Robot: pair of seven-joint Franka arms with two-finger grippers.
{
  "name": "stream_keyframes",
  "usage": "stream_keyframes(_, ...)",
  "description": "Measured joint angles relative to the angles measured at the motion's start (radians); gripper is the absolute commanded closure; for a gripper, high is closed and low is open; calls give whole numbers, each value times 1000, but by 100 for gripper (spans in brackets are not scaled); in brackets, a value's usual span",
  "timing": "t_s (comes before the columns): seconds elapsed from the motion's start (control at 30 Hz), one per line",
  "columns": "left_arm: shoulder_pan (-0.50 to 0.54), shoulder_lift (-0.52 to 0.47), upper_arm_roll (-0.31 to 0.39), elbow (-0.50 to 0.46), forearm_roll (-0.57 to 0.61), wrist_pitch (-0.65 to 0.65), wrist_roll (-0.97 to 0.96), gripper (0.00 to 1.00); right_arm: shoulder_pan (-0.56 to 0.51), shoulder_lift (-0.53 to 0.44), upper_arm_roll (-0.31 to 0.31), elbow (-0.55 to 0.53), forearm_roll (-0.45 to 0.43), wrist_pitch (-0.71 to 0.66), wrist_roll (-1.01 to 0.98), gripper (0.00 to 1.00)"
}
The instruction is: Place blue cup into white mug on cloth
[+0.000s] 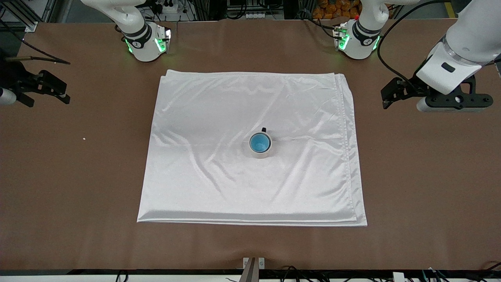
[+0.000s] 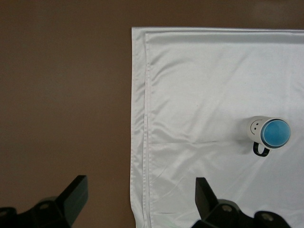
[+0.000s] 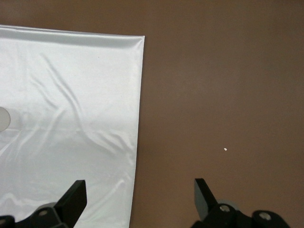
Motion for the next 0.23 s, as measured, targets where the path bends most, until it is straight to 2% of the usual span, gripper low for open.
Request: stream_keyframes(0.23, 0, 0, 2, 0, -6, 0, 0, 0, 0, 0, 0, 0, 0, 0, 0, 0)
